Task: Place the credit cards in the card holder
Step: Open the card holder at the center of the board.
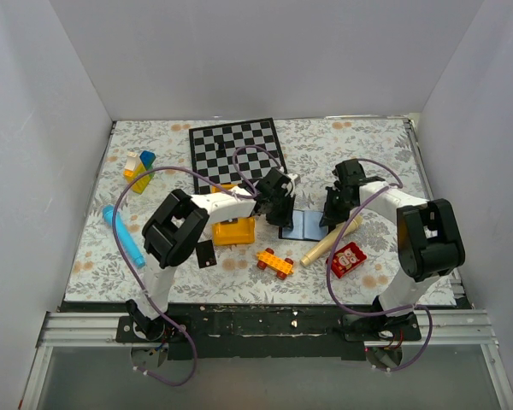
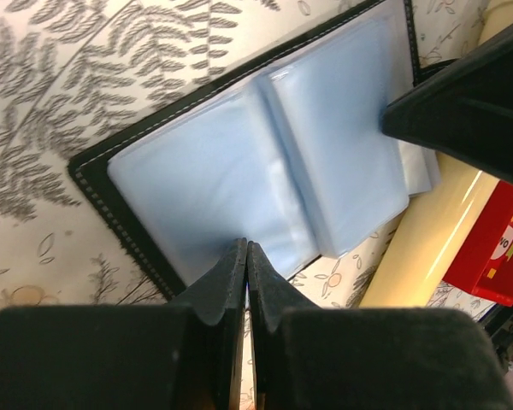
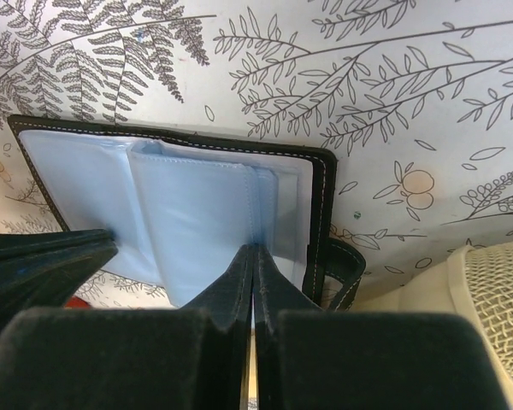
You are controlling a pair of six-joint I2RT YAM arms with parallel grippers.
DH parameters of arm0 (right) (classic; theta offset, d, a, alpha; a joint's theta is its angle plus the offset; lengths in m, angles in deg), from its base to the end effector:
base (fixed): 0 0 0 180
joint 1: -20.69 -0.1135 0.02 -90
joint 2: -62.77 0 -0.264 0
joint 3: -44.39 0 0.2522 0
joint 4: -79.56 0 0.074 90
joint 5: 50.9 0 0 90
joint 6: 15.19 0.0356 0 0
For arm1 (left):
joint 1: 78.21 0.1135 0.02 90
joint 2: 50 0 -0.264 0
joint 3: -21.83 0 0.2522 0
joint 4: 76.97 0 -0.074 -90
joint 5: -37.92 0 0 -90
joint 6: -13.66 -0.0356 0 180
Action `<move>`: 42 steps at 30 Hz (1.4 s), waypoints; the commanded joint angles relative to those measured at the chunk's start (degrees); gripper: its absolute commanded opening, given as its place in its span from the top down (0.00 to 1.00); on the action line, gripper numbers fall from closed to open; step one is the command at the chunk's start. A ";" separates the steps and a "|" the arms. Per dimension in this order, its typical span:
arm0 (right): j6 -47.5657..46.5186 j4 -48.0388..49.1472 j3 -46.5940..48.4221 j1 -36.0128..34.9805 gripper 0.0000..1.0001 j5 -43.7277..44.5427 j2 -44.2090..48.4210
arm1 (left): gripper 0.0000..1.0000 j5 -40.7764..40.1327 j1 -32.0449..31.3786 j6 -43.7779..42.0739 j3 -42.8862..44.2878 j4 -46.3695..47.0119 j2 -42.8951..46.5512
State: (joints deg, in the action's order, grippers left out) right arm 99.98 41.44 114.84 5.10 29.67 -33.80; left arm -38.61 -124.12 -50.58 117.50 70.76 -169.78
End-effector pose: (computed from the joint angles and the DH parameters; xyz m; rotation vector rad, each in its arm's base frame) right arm 0.3106 0.0927 0.1665 0.1776 2.7396 0.4308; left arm 0.3012 -0.3228 0.1492 0.5683 2.6468 -0.7375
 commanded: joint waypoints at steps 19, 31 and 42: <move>-1.61 -4.22 5.98 -2.51 0.99 1.98 4.72 | 1.00 -5.83 2.40 0.17 -8.78 -1.98 5.09; 1.64 0.02 8.09 -7.43 0.99 -4.82 -1.77 | 1.00 -5.56 2.49 0.52 -7.91 -1.98 5.09; 2.52 -5.69 6.59 -7.43 0.99 10.99 -3.44 | 1.00 -5.39 2.40 0.43 -7.82 -2.15 4.91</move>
State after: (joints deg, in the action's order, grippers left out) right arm 101.88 38.97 121.00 -2.51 33.47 -36.19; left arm -40.38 -122.31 -49.05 110.81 73.06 -165.39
